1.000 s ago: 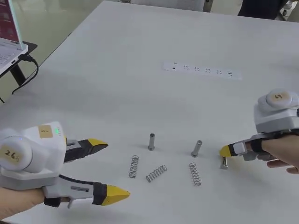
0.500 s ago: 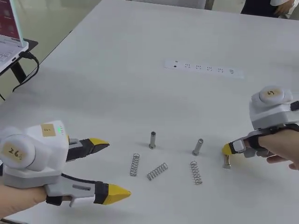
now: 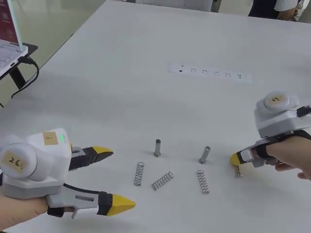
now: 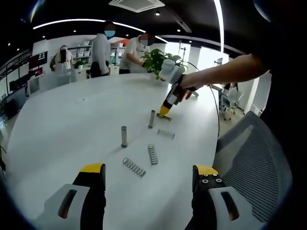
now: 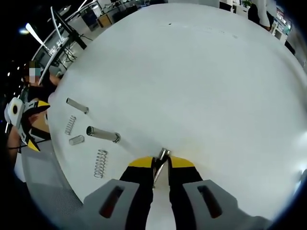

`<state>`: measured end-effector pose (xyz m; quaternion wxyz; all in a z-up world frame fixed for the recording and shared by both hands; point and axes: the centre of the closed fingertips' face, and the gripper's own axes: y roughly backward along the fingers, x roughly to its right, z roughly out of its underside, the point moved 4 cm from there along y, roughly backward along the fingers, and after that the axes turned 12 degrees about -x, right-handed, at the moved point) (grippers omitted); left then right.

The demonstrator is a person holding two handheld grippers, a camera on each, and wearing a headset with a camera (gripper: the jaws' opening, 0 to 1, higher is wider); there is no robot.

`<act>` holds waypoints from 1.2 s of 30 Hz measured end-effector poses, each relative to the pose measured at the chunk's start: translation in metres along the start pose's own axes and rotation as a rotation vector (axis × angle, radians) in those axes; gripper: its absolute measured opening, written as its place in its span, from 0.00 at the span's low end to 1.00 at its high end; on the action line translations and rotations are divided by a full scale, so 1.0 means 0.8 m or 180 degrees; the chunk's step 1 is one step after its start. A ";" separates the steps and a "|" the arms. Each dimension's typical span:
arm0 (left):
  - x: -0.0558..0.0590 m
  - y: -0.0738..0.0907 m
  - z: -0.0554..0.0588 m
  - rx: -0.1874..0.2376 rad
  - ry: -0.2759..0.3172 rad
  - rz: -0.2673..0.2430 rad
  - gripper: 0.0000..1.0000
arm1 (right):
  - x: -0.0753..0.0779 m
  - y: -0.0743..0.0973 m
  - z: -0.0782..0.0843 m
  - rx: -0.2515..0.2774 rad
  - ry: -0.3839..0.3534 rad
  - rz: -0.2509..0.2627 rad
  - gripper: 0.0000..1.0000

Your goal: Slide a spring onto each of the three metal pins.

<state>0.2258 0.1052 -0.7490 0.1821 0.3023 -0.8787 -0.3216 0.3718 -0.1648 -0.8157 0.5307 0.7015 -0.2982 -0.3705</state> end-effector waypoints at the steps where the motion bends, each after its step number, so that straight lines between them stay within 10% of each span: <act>1: 0.000 0.000 0.000 -0.0002 -0.0010 -0.0004 0.70 | -0.001 0.000 0.000 -0.0004 0.0022 0.0017 0.09; 36: 0.000 -0.006 0.002 -0.0049 -0.0022 0.0019 0.68 | -0.010 0.012 0.012 0.0240 0.0430 0.0127 0.04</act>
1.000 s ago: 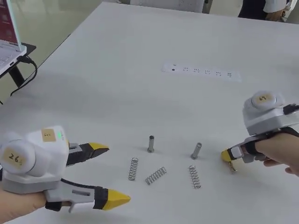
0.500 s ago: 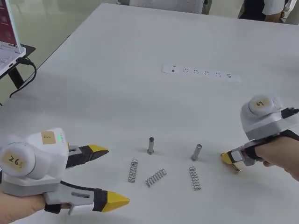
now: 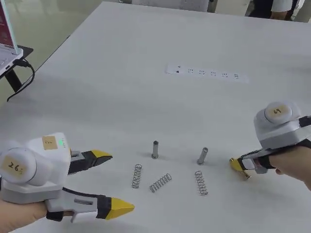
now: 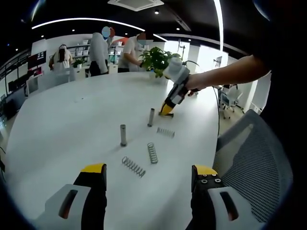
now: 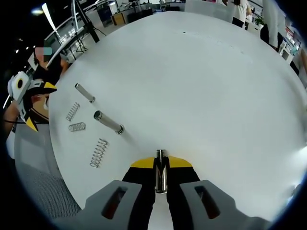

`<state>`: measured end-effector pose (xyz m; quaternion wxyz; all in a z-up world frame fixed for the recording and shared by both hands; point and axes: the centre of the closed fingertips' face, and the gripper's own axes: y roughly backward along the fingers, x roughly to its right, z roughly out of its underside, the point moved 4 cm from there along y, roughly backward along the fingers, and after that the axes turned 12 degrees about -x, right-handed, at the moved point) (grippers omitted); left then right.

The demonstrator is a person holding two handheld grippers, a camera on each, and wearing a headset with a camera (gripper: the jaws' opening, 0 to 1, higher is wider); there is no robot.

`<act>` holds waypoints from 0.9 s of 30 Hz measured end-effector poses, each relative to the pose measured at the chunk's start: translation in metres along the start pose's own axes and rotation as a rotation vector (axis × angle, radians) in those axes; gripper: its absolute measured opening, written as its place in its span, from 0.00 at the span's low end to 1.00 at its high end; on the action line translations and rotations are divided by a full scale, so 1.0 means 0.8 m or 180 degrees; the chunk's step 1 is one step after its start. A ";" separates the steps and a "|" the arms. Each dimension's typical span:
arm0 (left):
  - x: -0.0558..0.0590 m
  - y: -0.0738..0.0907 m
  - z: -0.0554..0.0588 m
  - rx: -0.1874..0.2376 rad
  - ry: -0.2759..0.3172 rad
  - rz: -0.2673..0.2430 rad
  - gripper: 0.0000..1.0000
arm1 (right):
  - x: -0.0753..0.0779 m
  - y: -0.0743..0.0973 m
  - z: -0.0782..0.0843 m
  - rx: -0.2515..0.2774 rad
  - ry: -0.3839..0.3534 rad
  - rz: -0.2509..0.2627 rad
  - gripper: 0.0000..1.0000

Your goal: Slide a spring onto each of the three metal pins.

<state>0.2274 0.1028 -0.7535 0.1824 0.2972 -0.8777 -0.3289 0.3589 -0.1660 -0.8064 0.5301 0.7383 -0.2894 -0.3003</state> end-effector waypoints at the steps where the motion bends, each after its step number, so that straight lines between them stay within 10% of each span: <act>1: -0.001 0.000 0.000 0.0005 0.0000 -0.0003 0.68 | -0.001 0.002 0.000 0.0026 0.0013 -0.0006 0.04; 27: 0.004 -0.004 -0.005 0.0010 -0.0036 0.0023 0.68 | -0.003 0.030 0.000 0.0544 0.0122 0.0043 0.04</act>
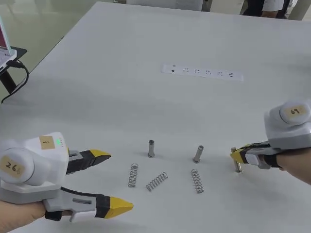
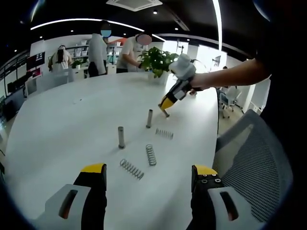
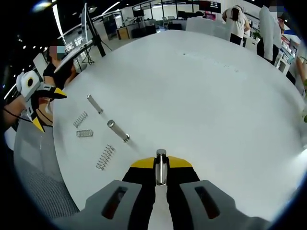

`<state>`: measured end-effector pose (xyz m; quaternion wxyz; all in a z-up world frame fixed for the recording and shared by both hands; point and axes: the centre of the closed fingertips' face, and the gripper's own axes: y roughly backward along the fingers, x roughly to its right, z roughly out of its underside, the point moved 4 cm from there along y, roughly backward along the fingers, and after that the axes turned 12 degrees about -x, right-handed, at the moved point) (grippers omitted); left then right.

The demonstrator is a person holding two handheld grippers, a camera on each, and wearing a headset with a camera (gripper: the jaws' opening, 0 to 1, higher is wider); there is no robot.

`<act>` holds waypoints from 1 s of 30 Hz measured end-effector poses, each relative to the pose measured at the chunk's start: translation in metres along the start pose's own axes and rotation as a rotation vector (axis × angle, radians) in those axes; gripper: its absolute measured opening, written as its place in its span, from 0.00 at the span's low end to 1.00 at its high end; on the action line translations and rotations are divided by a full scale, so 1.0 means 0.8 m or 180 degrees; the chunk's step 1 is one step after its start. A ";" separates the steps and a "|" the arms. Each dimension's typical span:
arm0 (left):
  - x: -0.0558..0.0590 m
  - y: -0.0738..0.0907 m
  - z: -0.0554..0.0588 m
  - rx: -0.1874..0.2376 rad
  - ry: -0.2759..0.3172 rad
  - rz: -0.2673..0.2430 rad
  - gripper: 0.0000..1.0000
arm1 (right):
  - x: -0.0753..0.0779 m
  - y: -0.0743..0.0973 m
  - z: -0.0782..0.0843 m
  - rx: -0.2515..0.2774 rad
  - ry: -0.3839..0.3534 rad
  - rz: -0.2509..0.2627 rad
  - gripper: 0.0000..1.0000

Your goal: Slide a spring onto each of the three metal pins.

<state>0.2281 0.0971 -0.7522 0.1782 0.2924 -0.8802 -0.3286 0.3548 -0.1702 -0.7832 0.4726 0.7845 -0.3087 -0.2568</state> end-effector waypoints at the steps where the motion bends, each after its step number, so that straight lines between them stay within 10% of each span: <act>1: 0.000 0.000 0.000 0.0006 0.0001 -0.0001 0.68 | 0.000 0.001 0.000 0.0030 0.0002 -0.0008 0.04; 30: 0.001 -0.001 -0.003 0.0022 -0.0004 0.0006 0.68 | -0.006 0.008 0.002 0.0345 0.0235 0.0053 0.05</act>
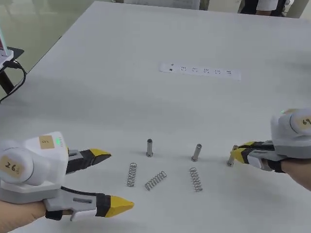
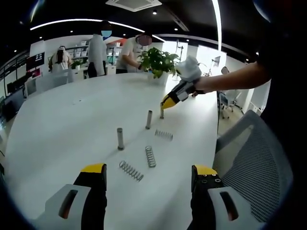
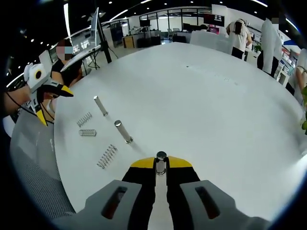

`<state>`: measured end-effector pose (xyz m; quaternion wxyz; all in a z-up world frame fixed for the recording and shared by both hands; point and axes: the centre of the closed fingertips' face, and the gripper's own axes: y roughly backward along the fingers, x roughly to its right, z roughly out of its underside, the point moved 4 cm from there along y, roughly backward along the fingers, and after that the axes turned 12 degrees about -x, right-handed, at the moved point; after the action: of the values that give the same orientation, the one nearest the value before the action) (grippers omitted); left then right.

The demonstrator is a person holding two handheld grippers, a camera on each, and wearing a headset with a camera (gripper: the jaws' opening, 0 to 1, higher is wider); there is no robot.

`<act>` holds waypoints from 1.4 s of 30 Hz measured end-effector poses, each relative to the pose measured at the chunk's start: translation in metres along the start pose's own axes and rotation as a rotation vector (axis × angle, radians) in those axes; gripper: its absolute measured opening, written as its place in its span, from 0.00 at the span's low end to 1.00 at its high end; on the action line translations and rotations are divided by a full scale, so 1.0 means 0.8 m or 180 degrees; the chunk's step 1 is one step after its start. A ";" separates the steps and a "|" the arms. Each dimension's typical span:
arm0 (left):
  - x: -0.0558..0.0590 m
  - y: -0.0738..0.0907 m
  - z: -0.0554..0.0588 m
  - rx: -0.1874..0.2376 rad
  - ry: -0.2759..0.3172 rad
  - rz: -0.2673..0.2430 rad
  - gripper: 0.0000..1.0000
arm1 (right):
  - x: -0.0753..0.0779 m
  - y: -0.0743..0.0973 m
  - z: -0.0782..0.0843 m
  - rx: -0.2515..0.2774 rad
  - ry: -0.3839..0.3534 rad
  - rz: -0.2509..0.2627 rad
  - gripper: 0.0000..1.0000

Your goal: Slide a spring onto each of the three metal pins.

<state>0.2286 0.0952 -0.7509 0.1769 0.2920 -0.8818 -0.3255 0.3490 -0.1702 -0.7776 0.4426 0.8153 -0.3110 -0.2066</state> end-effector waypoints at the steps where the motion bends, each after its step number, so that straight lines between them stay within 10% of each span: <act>1: -0.001 0.000 0.000 0.0006 0.0002 -0.0006 0.68 | 0.000 0.000 0.000 0.0009 0.0022 0.0005 0.05; 42: -0.011 0.010 -0.005 0.0232 0.0041 -0.0072 0.79 | -0.009 0.005 0.005 0.0005 0.0167 -0.0078 0.07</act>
<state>0.2343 0.1034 -0.7435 0.1680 0.3103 -0.8885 -0.2934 0.3401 -0.1697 -0.7758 0.4475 0.8245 -0.2895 -0.1903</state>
